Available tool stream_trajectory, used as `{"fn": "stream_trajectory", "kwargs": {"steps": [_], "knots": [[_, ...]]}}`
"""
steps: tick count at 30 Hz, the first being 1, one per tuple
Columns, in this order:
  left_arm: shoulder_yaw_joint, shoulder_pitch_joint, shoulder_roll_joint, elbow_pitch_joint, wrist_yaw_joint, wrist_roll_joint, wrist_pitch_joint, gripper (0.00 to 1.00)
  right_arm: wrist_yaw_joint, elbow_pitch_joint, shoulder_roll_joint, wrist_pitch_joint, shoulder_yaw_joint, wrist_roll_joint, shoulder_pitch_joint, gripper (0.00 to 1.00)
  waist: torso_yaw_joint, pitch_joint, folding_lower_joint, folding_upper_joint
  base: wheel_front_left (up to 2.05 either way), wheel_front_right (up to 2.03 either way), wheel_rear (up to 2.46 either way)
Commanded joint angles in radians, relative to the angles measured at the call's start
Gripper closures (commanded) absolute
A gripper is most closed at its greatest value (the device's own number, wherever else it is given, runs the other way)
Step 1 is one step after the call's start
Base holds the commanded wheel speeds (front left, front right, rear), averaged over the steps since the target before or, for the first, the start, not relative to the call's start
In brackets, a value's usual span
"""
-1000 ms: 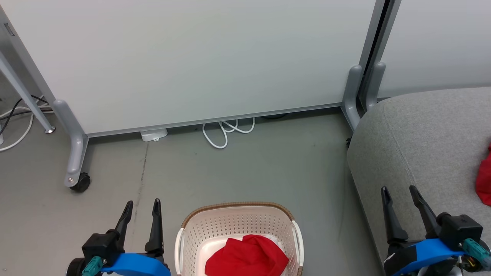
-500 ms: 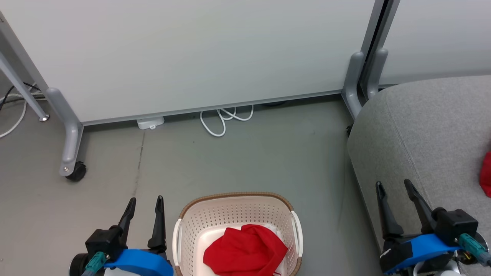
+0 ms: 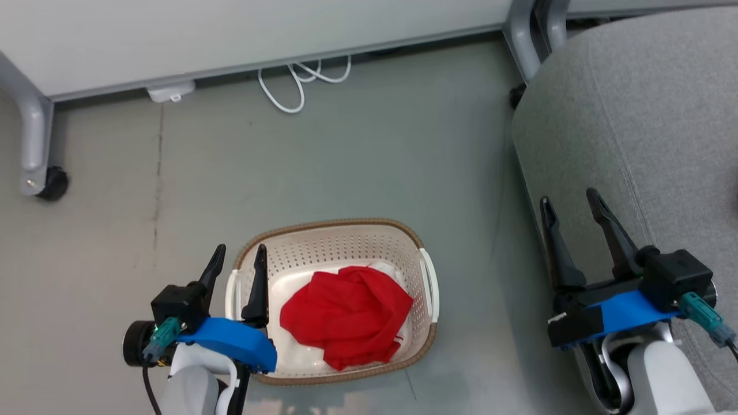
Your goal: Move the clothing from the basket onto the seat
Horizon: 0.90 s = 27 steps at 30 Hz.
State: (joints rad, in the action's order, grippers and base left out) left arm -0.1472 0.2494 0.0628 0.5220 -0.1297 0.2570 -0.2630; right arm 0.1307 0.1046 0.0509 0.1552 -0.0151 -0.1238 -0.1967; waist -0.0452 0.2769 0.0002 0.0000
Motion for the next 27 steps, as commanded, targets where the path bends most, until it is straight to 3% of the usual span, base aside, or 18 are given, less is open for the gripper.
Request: {"fn": "stream_trajectory", "kwargs": {"steps": [1, 17, 27], "knots": [[-0.01, 0.039, 0.007, 0.018, -0.001, 0.005, -0.003, 0.0, 0.0, -0.005, -0.001, 0.009, -0.011, -0.007, -0.028, 0.0, -0.054, 0.098, -0.0002, 0.0, 0.0, 0.0, 0.0], [-0.147, 0.35, 0.009, 0.361, -0.001, 0.068, -0.003, 0.0, 0.0, -0.005, -0.001, 0.073, -0.109, -0.039, -0.179, 0.0, -0.221, 0.378, -0.0002, 0.0, 0.0, 0.0, 0.0], [-0.254, 0.454, 0.0, 0.53, -0.001, 0.178, 0.049, 0.0, 0.0, -0.022, -0.001, 0.103, -0.147, -0.079, -0.215, 0.0, -0.284, 0.494, -0.0002, 0.0, 0.0, 0.0, 0.0]]}}
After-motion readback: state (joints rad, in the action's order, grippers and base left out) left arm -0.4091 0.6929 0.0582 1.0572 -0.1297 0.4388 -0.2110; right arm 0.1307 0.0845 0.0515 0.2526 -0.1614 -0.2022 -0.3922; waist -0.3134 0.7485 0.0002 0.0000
